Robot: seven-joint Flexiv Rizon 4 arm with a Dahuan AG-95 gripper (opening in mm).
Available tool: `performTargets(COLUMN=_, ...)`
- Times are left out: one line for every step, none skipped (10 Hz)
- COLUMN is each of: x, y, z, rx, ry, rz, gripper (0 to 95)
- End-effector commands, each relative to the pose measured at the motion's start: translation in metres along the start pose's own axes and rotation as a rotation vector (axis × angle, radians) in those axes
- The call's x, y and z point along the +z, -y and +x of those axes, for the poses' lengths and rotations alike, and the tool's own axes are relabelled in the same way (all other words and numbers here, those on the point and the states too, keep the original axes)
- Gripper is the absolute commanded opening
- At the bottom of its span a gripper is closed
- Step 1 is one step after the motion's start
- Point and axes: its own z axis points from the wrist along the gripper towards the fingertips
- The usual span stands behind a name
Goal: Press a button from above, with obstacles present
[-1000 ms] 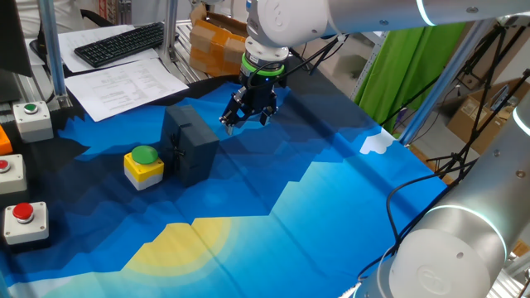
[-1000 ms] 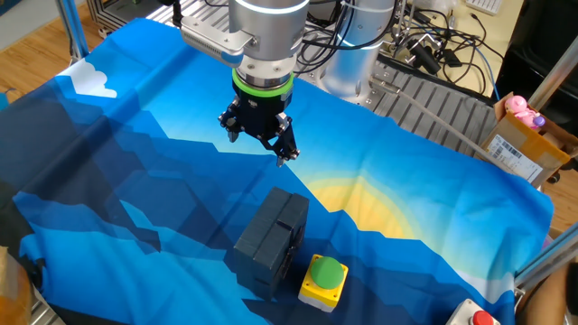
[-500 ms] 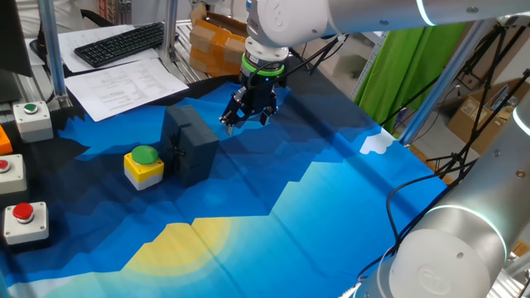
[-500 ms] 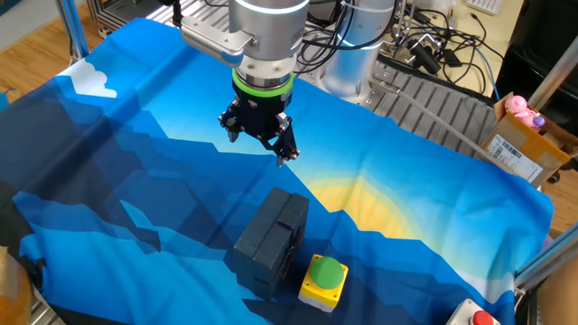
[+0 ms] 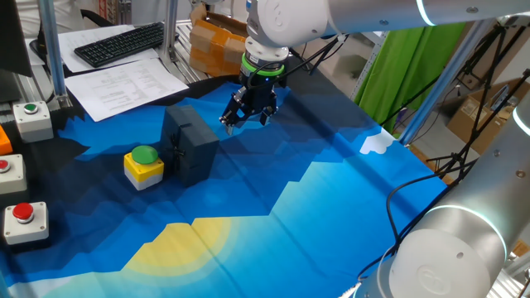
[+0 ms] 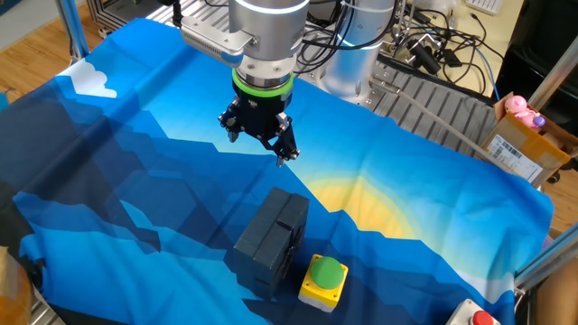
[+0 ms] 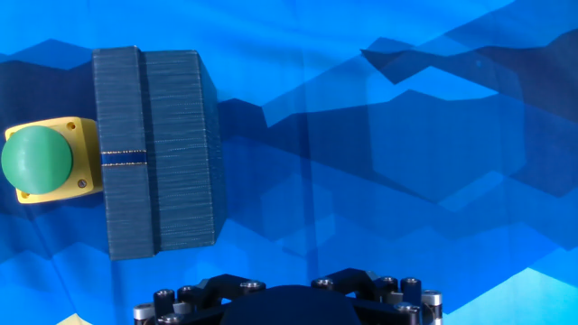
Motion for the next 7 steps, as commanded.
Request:
performTargets(x=0.000, y=0.000, z=0.000, rx=0.000, ry=0.000, rz=0.000, gripper=95.0)
performTargets(x=0.001, y=0.000, z=0.001, rx=0.123, ry=0.011, rz=-0.102, gripper=0.0)
performTargets(x=0.004, y=-0.002, z=0.006, rx=0.122, ry=0.012, rz=-0.101, gripper=0.0)
performTargets(x=0.006, y=-0.003, z=0.009, rx=0.124, ry=0.012, rz=-0.103, gripper=0.0)
performTargets(x=0.008, y=-0.004, z=0.012, rx=0.125, ry=0.015, rz=-0.103, gripper=0.0)
performTargets(x=0.009, y=-0.004, z=0.013, rx=0.126, ry=0.016, rz=-0.103, gripper=0.0)
performTargets(x=0.009, y=-0.005, z=0.014, rx=0.127, ry=0.016, rz=-0.103, gripper=0.0)
